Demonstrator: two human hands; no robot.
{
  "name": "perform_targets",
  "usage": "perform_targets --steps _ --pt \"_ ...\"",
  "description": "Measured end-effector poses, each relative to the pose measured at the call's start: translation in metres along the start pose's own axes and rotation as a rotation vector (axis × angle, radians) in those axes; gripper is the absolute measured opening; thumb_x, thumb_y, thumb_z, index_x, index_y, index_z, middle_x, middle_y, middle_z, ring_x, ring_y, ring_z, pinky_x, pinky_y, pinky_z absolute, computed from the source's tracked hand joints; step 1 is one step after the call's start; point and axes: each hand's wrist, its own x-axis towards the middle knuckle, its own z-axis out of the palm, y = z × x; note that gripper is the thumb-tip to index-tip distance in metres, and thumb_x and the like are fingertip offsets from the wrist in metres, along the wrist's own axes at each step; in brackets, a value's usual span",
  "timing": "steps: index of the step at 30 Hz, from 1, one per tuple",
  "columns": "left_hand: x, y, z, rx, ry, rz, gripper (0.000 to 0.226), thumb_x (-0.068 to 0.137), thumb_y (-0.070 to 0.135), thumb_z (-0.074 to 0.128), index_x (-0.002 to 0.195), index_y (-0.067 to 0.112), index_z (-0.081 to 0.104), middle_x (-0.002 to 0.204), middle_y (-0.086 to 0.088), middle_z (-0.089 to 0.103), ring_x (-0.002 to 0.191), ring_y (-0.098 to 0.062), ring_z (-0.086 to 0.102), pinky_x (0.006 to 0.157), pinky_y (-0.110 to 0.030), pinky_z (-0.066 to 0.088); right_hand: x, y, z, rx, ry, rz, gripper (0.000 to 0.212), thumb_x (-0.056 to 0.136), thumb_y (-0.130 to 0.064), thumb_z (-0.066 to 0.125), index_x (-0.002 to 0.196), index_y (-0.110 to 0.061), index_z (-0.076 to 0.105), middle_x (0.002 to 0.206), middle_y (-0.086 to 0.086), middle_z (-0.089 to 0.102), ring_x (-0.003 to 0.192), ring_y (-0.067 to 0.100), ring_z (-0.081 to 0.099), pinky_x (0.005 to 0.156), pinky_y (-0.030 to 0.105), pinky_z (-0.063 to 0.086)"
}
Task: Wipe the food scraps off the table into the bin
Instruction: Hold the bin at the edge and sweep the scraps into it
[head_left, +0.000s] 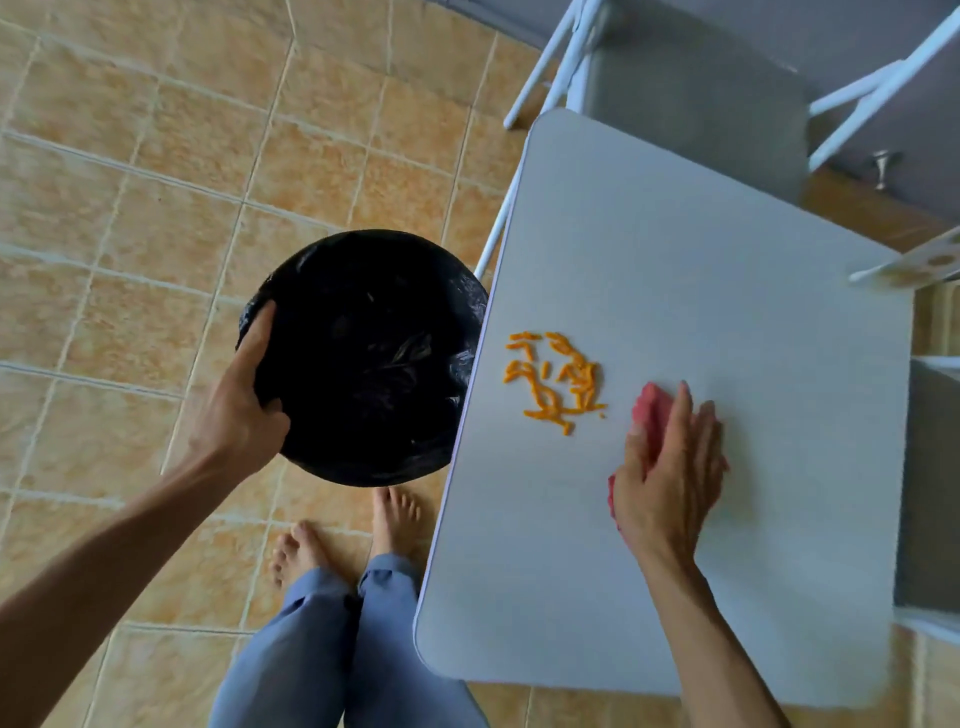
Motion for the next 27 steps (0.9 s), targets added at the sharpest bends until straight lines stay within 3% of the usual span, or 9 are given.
perform_targets --steps 2,5,11,15,19,22,24,25,27 --pt "-0.004 0.002 0.006 0.008 -0.006 0.012 0.100 0.081 -0.006 0.056 0.154 0.046 0.010 0.137 -0.021 0.058 0.086 -0.045 0.062 0.056 -0.032 0.044 0.002 0.017 0.010 -0.087 -0.046 -0.167 0.058 0.105 -0.041 0.033 0.158 -0.018 0.034 0.162 0.022 0.034 0.149 0.040 0.033 0.117 0.058 0.026" --pt "-0.008 0.004 0.012 0.019 -0.024 0.028 0.101 0.082 -0.005 0.057 0.154 0.047 0.010 0.139 -0.021 0.056 0.099 -0.050 0.062 0.062 -0.038 0.048 0.018 0.033 0.013 -0.024 -0.018 -0.079 0.058 0.105 -0.046 0.030 0.158 -0.022 0.034 0.166 0.016 0.029 0.153 0.035 0.027 0.122 0.053 0.021" --pt "-0.020 0.018 0.025 0.025 -0.035 0.073 0.099 0.081 -0.006 0.057 0.155 0.041 0.012 0.124 -0.028 0.063 0.087 -0.051 0.062 0.067 -0.047 0.052 0.009 0.014 0.034 0.127 0.259 0.150 0.045 0.106 -0.031 0.045 0.145 -0.011 0.055 0.156 0.023 0.044 0.145 0.041 0.040 0.119 0.050 0.031" --pt "-0.024 0.023 0.032 -0.028 -0.060 0.066 0.100 0.082 -0.008 0.055 0.155 0.042 0.010 0.142 -0.021 0.053 0.088 -0.048 0.062 0.061 -0.038 0.049 -0.011 0.020 0.037 0.081 0.155 -0.064 0.047 0.107 -0.029 0.038 0.147 -0.009 0.052 0.160 0.020 0.040 0.149 0.038 0.035 0.125 0.050 0.022" --pt "-0.029 0.028 0.035 -0.040 -0.067 0.068 0.099 0.082 -0.007 0.054 0.154 0.044 0.010 0.138 -0.018 0.057 0.069 -0.035 0.058 0.048 -0.027 0.040 -0.002 0.021 0.040 0.090 0.198 -0.058 0.043 0.105 -0.018 0.042 0.145 -0.008 0.054 0.156 0.022 0.044 0.146 0.041 0.039 0.123 0.051 0.024" --pt "-0.031 0.031 0.040 -0.098 -0.083 0.088 0.101 0.081 -0.010 0.052 0.154 0.046 0.010 0.138 -0.017 0.058 0.089 -0.041 0.064 0.063 -0.041 0.055 0.018 -0.008 0.050 0.126 0.248 -0.044 0.044 0.100 -0.012 0.042 0.141 -0.004 0.057 0.150 0.025 0.050 0.138 0.044 0.047 0.118 0.054 0.030" --pt "-0.030 0.036 0.043 -0.122 -0.080 0.080 0.100 0.081 -0.012 0.050 0.155 0.043 0.012 0.145 -0.013 0.052 0.109 -0.041 0.062 0.071 -0.038 0.053 0.025 -0.037 0.055 0.178 0.260 -0.109 0.043 0.100 -0.009 0.042 0.138 -0.002 0.059 0.147 0.023 0.054 0.135 0.042 0.050 0.117 0.053 0.032" --pt "-0.030 0.038 0.046 -0.137 -0.081 0.080 0.100 0.080 -0.013 0.049 0.155 0.042 0.013 0.147 -0.012 0.051 0.109 -0.040 0.062 0.070 -0.036 0.052 0.025 -0.051 0.058 0.197 0.262 -0.145 0.040 0.101 -0.008 0.043 0.137 -0.002 0.060 0.144 0.021 0.056 0.132 0.042 0.052 0.116 0.053 0.034" --pt "-0.030 0.040 0.049 -0.159 -0.081 0.084 0.102 0.079 -0.012 0.049 0.153 0.047 0.013 0.139 -0.012 0.058 0.085 -0.034 0.066 0.058 -0.037 0.053 0.018 -0.078 0.061 0.219 0.245 -0.203 0.037 0.101 -0.004 0.046 0.135 -0.003 0.061 0.141 0.018 0.058 0.129 0.040 0.053 0.115 0.053 0.035"
